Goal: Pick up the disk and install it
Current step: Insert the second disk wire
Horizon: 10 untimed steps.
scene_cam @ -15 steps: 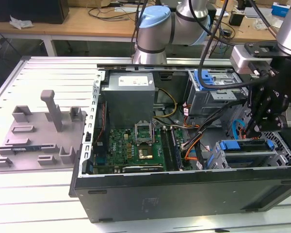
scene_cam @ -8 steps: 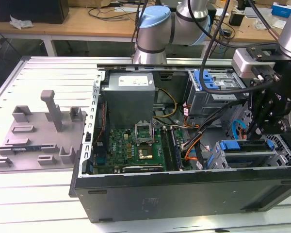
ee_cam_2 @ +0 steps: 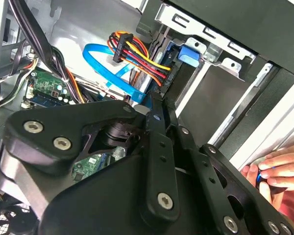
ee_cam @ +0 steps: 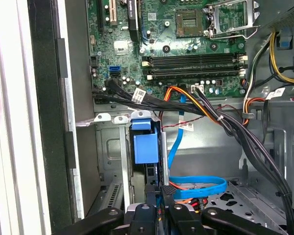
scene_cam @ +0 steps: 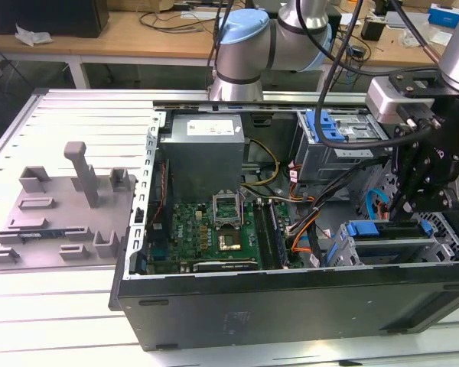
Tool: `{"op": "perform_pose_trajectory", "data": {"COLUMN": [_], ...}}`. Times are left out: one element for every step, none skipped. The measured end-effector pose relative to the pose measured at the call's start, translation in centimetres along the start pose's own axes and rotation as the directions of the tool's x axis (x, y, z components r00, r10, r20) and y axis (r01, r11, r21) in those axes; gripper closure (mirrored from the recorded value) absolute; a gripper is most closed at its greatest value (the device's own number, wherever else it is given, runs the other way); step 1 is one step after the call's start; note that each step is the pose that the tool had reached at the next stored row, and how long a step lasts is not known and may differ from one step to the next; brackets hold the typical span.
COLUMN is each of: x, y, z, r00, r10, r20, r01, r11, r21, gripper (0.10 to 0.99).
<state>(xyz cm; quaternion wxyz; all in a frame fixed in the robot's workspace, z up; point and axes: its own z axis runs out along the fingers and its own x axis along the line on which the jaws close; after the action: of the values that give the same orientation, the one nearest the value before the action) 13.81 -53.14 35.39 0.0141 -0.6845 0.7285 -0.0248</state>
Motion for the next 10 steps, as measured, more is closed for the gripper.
{"op": "perform_pose_trajectory", "data": {"x": [0.0,0.0,-0.01,-0.01,-0.01,-0.01,-0.01,-0.01,-0.01,-0.01], "y": [-0.01,-0.05,-0.08,-0.1,-0.11,-0.12,-0.12,-0.13,-0.14,-0.13], "z": [0.03,0.07,0.16,0.2,0.22,0.24,0.27,0.3,0.33,0.37], "r00": [1.0,1.0,1.0,1.0,1.0,1.0,1.0,1.0,1.0,1.0], "r10": [0.0,0.0,0.0,0.0,0.0,0.0,0.0,0.0,0.0,0.0], "r20": [-0.0001,0.0,0.0002,0.0,-0.0001,-0.0001,0.0,0.0,0.0,0.0], "r01": [0.0,0.0,0.0,0.0,0.0,0.0,0.0,0.0,0.0,0.0], "r11": [1.0,1.0,1.0,1.0,1.0,1.0,1.0,1.0,1.0,1.0], "r21": [0.0,0.0,0.0,0.0,0.0,0.0,0.0,0.0,0.0,0.0], "gripper": [0.925,0.925,0.925,0.925,0.925,0.925,0.925,0.925,0.925,0.925]}}
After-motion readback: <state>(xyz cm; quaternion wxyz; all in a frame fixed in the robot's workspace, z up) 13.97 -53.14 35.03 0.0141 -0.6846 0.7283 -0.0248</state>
